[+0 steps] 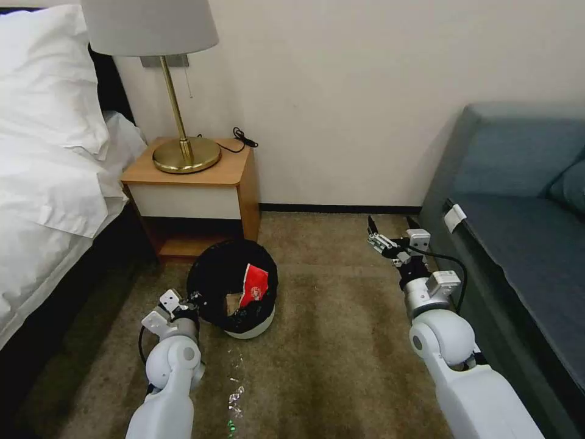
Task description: Pick up the trash bin, then pick up the garbage on the floor and place it into the trash bin.
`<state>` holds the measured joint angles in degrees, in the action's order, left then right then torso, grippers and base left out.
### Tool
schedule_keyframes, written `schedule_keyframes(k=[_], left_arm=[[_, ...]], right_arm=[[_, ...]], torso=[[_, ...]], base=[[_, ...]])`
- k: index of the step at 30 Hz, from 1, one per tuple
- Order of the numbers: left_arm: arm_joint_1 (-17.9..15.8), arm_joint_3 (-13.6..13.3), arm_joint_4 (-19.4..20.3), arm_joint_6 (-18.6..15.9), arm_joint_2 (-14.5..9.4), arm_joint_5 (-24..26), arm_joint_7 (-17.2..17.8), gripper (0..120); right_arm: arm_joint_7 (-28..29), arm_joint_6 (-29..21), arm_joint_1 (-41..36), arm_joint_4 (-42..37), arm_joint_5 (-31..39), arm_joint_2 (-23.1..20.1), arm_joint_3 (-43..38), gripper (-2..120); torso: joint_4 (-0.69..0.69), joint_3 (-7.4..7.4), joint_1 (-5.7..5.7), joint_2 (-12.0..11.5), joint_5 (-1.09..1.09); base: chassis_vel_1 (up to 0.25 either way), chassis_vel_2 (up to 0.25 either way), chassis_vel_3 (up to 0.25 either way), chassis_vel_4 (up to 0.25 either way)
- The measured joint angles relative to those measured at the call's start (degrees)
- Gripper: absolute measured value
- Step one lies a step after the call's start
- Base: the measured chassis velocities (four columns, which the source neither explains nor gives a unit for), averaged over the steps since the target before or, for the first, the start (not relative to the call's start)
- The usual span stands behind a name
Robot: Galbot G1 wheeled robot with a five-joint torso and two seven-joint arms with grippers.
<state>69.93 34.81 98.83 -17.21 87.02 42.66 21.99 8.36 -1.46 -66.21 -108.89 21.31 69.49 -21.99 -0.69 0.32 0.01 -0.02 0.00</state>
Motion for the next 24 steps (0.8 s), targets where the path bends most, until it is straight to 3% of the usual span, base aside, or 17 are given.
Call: schedule_keyframes(k=[8,10,13,15,18,20,24], left_arm=[[0.87,0.25,1.59,-0.64,-0.43,-0.3,0.76,48],[1.45,0.24,3.77,-1.14,-0.48,-0.67,0.96,59],[1.82,0.15,5.13,-1.54,-0.54,-0.76,1.0,63],[2.88,-0.13,10.48,-3.68,-1.18,-1.23,1.62,80],[3.11,-0.15,11.76,-4.26,-1.37,-1.57,1.73,85],[3.68,-0.16,14.62,-5.49,-2.19,-3.68,1.42,94],[3.95,0.12,16.55,-7.62,-4.01,-8.8,-1.32,100]], right_arm=[[-0.72,0.95,-1.42,0.13,-1.06,0.54,-0.72,96],[-0.91,1.29,-1.94,0.12,-1.29,0.65,-1.36,96],[-0.93,1.4,-2.12,0.08,-1.34,0.7,-1.66,96],[-1.09,1.83,-3.07,-0.08,-1.44,1.02,-2.92,96],[-1.15,1.99,-3.38,-0.1,-1.51,1.15,-3.23,96],[-1.31,2.43,-4.01,-0.1,-1.73,1.57,-4.11,96],[-1.33,2.83,-4.63,-0.03,-2.42,2.14,-5.49,96]], torso=[[0.01,0.0,0.0,0.0,-0.01],[0.0,0.0,0.0,0.0,-0.01],[0.01,0.0,0.0,0.0,-0.01],[0.0,0.01,0.0,0.0,-0.01],[0.0,0.01,0.0,0.0,-0.01],[0.0,0.01,0.0,0.0,-0.01],[0.01,0.0,0.0,0.0,-0.01]], base=[[0.0,0.0,0.0,0.0],[0.0,0.0,0.0,0.0],[0.0,0.0,0.0,0.0],[0.0,0.0,0.0,0.0],[0.0,0.0,0.0,0.0],[0.0,0.0,0.0,0.0],[0.0,0.0,0.0,0.0]])
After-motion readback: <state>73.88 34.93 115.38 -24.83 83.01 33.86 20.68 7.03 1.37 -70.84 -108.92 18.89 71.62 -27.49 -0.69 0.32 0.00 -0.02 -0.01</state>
